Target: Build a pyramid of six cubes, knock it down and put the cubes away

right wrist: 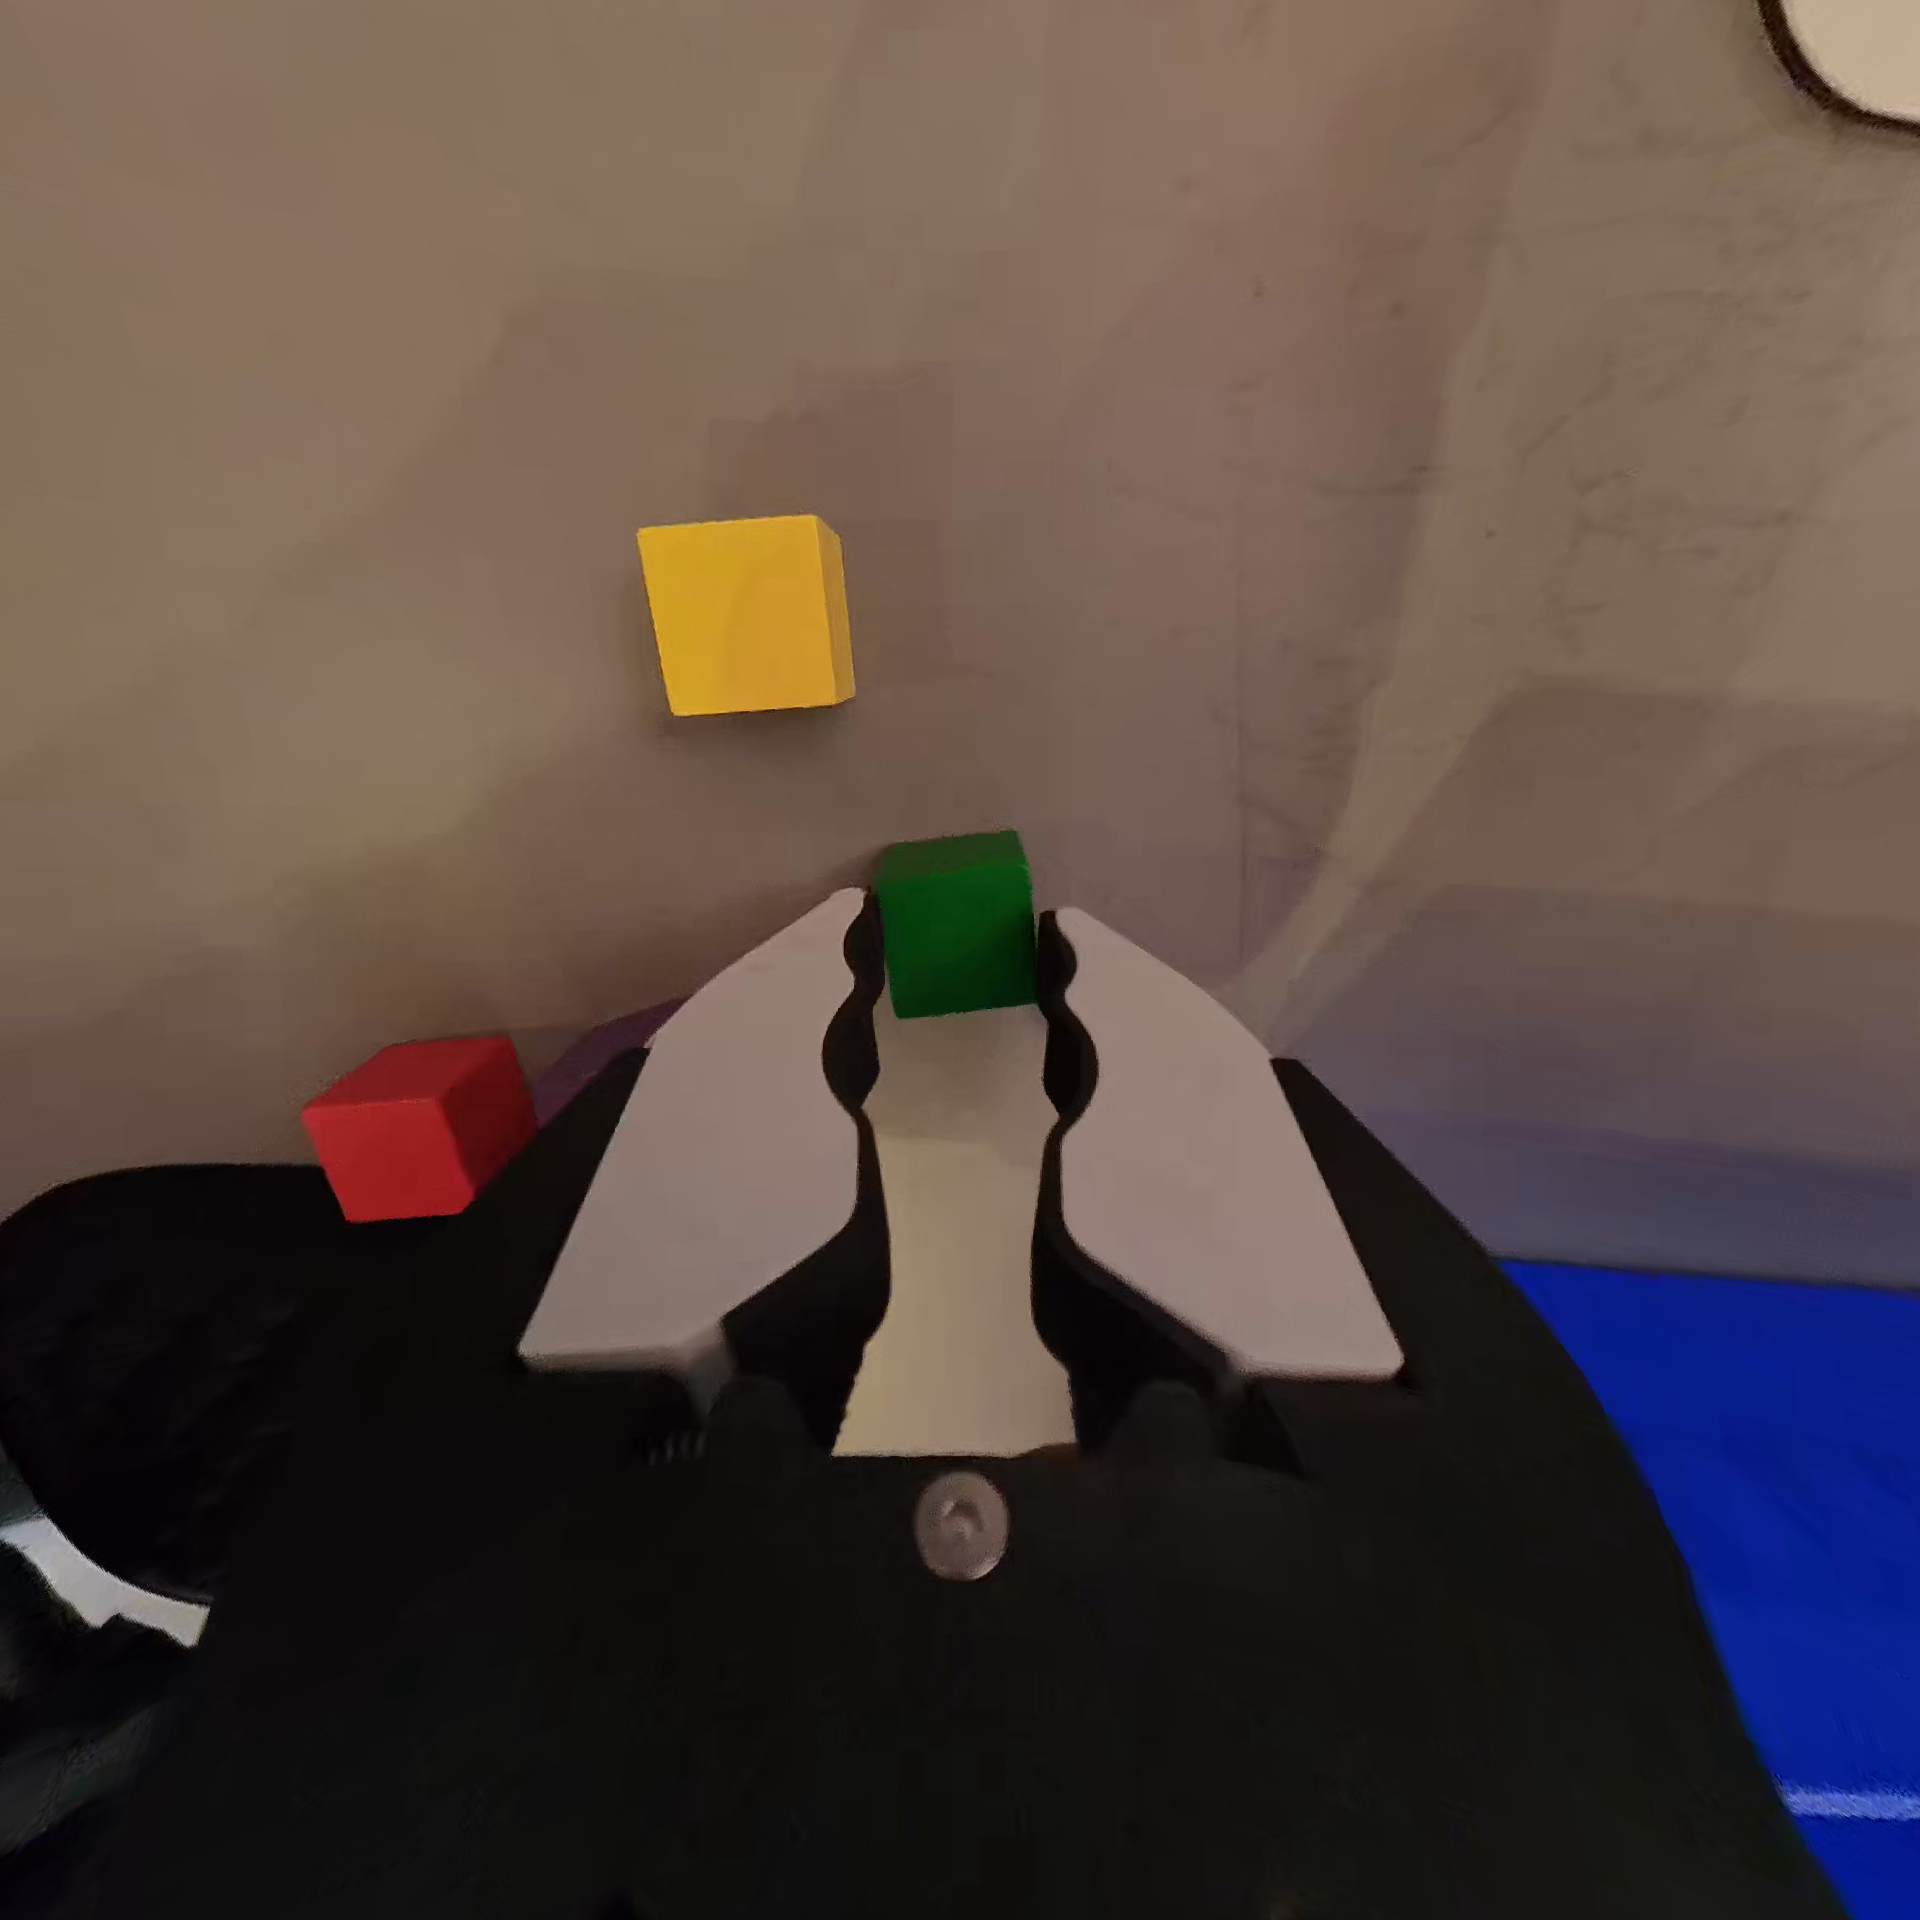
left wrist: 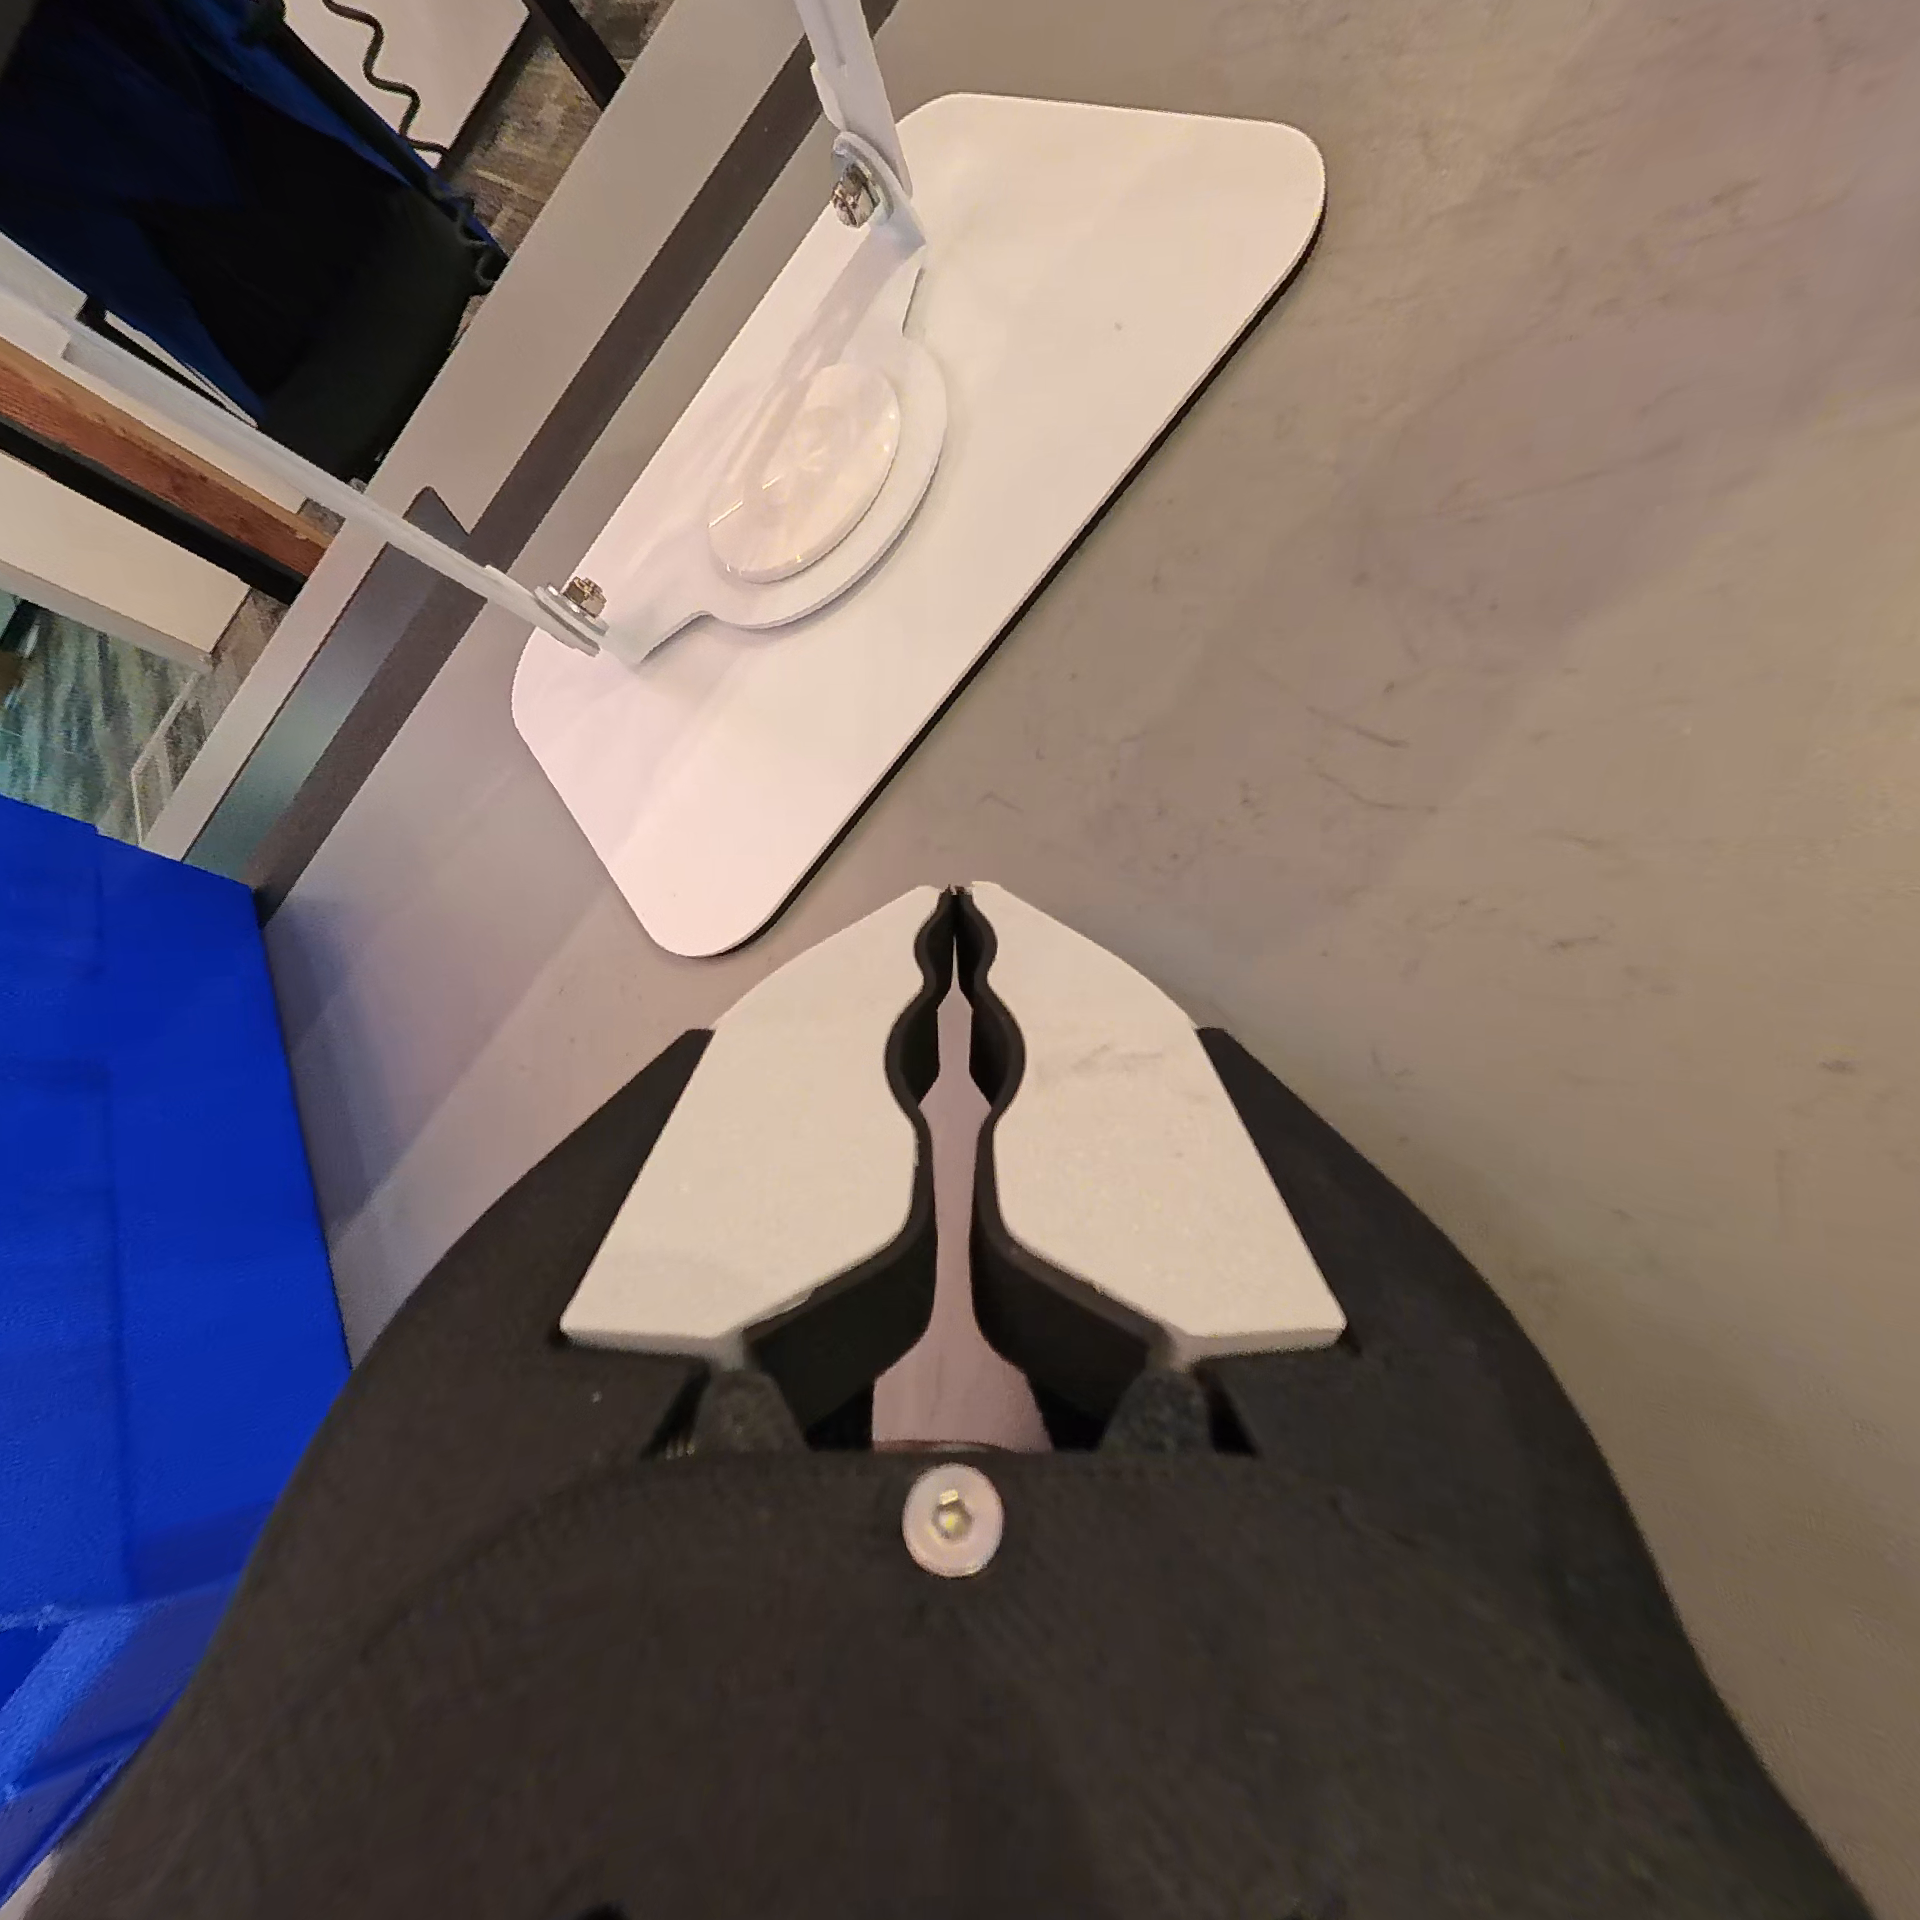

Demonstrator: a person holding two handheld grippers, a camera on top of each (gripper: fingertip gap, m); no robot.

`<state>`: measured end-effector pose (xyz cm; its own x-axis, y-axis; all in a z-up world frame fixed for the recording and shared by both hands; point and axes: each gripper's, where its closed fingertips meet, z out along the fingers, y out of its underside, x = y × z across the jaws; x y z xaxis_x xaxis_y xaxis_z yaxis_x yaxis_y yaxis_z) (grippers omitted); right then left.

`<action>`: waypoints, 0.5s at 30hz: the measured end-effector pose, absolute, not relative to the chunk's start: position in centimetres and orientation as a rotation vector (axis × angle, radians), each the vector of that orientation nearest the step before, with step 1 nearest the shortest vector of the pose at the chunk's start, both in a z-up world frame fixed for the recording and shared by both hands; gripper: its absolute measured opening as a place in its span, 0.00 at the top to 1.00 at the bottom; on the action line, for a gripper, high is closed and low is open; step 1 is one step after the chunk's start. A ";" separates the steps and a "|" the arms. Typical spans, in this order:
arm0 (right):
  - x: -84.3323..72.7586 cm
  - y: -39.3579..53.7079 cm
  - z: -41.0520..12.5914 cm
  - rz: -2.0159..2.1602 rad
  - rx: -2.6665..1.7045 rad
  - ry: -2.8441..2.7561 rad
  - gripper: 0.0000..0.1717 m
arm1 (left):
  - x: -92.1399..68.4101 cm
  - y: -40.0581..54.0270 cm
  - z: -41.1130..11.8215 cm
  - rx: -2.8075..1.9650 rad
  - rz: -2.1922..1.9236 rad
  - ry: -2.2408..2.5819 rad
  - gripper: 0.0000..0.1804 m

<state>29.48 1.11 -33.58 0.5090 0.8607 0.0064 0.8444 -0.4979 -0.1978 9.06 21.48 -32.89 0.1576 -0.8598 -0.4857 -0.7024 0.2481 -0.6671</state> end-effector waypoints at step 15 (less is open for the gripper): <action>51.9 2.4 -24.4 -0.216 -2.809 -0.151 0.83 | 9.1 21.4 -32.9 -1.497 -0.218 1.589 1.00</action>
<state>51.89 2.44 -24.43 0.9830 0.0797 0.1654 0.1279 -0.9435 -0.3056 9.05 21.44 -32.92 0.1536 -0.8634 -0.4806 -0.7022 0.2468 -0.6678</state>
